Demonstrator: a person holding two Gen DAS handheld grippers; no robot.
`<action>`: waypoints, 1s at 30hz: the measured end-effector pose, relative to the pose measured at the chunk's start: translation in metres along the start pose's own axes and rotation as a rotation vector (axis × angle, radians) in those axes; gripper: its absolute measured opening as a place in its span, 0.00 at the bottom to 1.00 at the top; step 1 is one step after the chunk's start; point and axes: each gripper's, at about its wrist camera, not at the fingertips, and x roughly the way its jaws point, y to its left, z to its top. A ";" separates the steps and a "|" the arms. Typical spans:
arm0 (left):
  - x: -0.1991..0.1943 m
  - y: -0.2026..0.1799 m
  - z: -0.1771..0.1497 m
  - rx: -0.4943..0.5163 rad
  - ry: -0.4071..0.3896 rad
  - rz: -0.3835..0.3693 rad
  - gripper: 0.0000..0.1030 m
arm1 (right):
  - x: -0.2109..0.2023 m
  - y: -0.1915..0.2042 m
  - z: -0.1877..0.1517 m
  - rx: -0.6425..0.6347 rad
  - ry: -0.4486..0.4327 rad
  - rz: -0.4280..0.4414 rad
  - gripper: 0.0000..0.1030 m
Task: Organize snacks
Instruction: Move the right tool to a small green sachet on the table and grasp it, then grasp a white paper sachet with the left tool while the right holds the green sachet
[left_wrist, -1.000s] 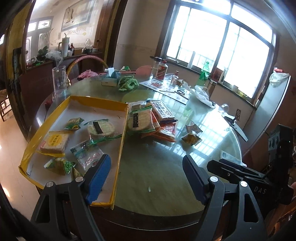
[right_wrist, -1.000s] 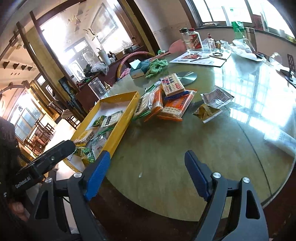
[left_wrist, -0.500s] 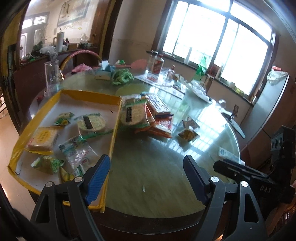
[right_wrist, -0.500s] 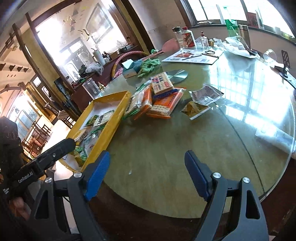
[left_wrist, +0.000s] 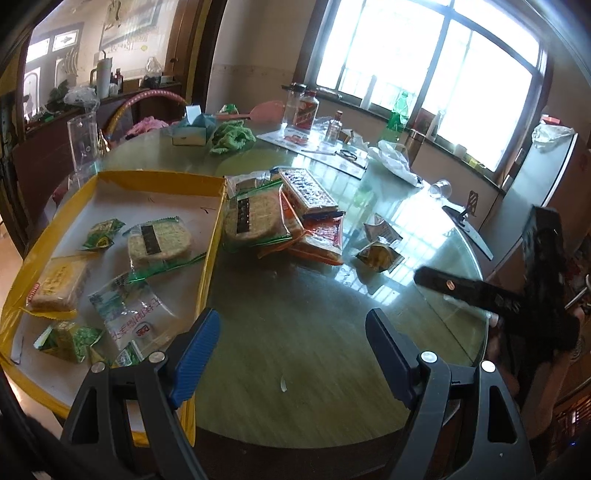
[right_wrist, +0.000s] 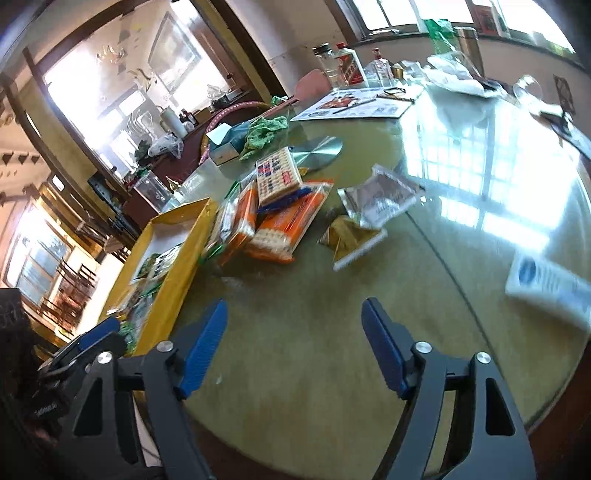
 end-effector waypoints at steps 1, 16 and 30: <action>0.002 0.001 0.001 -0.002 0.006 -0.001 0.79 | 0.006 -0.001 0.007 -0.013 0.005 -0.009 0.69; 0.029 0.015 0.023 -0.044 0.037 0.025 0.79 | 0.072 -0.022 0.049 -0.106 0.077 -0.121 0.44; 0.072 -0.028 0.045 0.040 0.116 -0.040 0.79 | 0.030 -0.047 0.002 0.013 0.048 -0.187 0.26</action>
